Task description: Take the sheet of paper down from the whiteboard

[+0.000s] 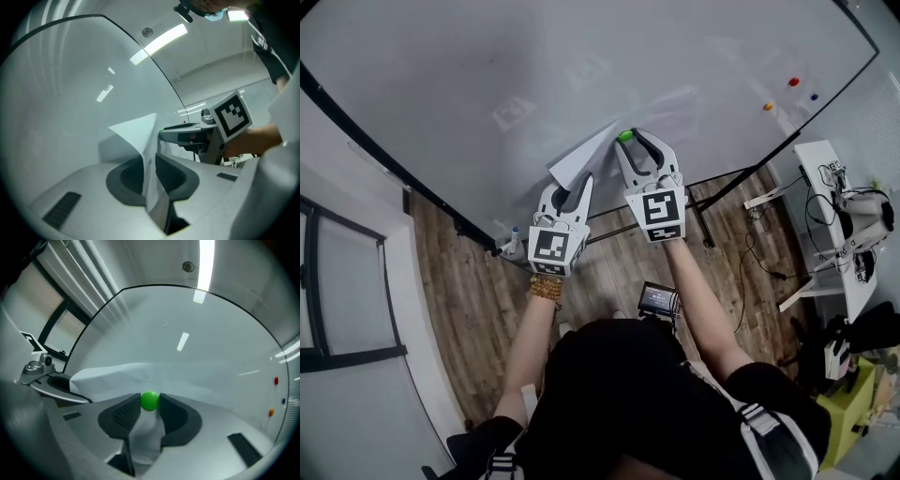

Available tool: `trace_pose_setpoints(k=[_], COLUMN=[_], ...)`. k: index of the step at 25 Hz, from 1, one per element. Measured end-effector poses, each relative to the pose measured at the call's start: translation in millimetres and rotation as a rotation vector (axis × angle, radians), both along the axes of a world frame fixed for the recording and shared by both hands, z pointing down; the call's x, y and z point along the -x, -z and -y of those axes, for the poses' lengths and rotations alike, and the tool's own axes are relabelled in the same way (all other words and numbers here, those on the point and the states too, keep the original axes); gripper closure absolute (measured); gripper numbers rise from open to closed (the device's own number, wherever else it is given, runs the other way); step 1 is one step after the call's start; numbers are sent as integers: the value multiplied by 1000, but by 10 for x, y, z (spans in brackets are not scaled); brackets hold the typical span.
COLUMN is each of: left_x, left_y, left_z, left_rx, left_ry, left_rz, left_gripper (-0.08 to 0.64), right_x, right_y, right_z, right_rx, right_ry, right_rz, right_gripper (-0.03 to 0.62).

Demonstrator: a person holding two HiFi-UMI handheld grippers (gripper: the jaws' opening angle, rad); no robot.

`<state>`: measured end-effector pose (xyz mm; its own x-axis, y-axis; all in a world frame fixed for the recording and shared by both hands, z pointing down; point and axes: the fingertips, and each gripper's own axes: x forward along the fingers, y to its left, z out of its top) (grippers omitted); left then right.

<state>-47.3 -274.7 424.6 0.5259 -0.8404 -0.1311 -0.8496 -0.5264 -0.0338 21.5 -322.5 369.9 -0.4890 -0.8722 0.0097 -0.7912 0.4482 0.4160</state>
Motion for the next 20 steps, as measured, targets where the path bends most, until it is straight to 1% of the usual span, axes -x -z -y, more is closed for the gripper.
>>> trace_pose_setpoints(k=[11, 20], left_x=[-1, 25], left_y=[2, -2], left_z=[64, 98], left_rx=[19, 45], left_ry=[19, 44], left_rz=[-14, -19], left_gripper=[531, 540], right_x=[2, -1], right_y=[-10, -14], right_z=[10, 5], right_rx=[1, 2], right_ry=[3, -3], right_rz=[1, 20], right_gripper=[469, 469])
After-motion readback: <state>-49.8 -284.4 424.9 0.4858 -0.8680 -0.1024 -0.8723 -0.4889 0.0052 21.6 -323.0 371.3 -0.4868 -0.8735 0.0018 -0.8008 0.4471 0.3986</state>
